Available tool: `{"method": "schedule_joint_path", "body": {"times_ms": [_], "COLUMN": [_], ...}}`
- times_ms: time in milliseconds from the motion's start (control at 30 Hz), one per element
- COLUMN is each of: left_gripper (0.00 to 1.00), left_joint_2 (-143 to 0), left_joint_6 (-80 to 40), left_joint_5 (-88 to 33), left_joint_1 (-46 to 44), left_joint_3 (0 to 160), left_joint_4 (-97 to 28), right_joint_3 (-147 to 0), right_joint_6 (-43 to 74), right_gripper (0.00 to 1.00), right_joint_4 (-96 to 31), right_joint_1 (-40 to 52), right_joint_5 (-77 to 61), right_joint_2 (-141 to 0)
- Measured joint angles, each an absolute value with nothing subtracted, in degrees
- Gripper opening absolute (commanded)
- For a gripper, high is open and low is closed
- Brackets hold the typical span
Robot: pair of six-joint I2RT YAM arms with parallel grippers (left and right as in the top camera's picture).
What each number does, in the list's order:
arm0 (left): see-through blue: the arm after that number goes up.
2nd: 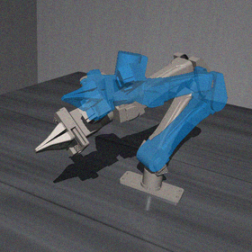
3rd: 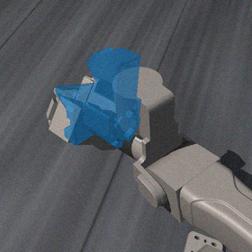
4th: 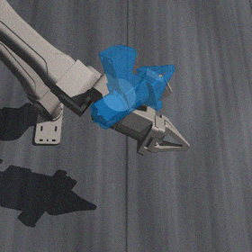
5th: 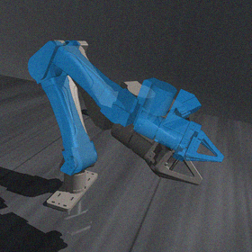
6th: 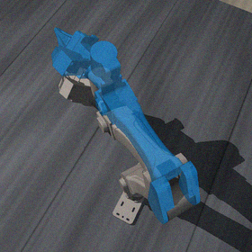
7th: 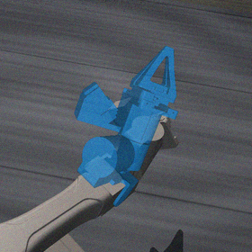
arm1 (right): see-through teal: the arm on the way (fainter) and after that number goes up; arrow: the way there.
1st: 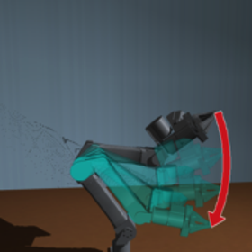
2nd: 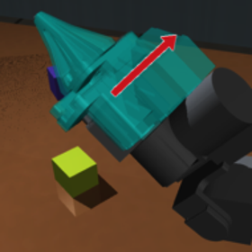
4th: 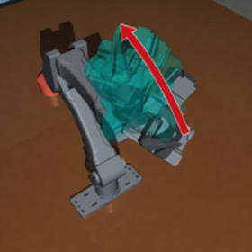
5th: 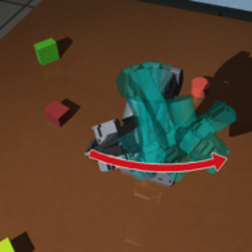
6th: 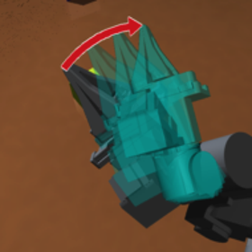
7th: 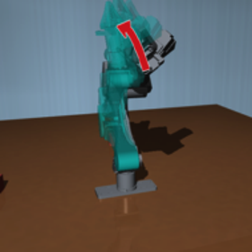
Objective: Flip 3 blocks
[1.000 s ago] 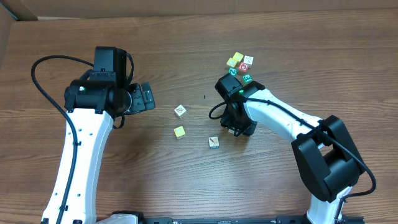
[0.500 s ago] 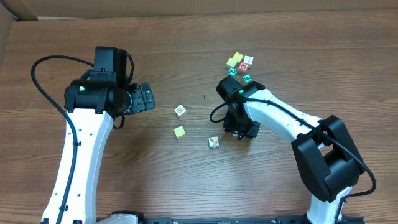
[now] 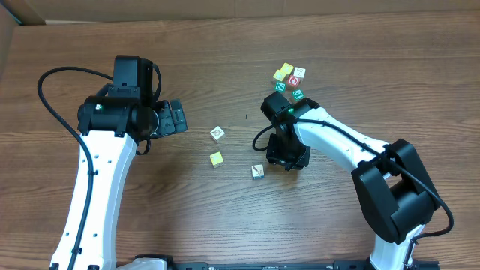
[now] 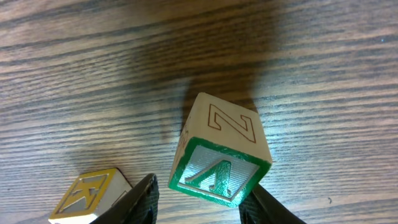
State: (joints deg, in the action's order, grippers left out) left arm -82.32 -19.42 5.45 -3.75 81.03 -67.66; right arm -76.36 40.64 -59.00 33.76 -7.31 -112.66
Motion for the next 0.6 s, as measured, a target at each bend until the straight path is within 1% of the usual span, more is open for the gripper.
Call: {"method": "schedule_joint_path", "body": {"times_ms": [100, 133, 233, 367, 500, 600], "left_gripper": [1.0, 1.0, 1.0, 1.0, 1.0, 1.0], "left_joint_2": [-82.32, -82.32, -82.32, -82.32, -82.32, -82.32], "left_joint_6": [-19.42, -19.42, -19.42, -19.4, -19.42, -19.42], "left_joint_5": [5.45, 5.45, 5.45, 5.45, 5.45, 5.45], "left_joint_1": [-3.75, -3.75, -3.75, -3.75, -3.75, -3.75], "left_joint_3": [81.03, 81.03, 81.03, 81.03, 81.03, 81.03], "left_joint_4": [-67.66, -67.66, -67.66, -67.66, -67.66, -67.66], "right_joint_3": [-76.36, -76.36, -76.36, -76.36, -76.36, -76.36], "right_joint_6": [40.23, 40.36, 42.0, 46.37, 48.12, 48.93], "right_gripper": [0.44, 0.47, 0.49, 0.44, 0.35, 0.33], "right_joint_4": [-58.0, -57.54, -56.99, -56.05, -54.48, -54.3], "right_joint_1": [33.67, 33.58, 33.08, 31.9, 32.03, 32.4], "right_joint_5": [-7.2, -7.05, -5.67, -3.18, -2.48, -2.31], "right_joint_2": [-112.66, -112.66, -112.66, -112.66, -112.66, -112.66]}}
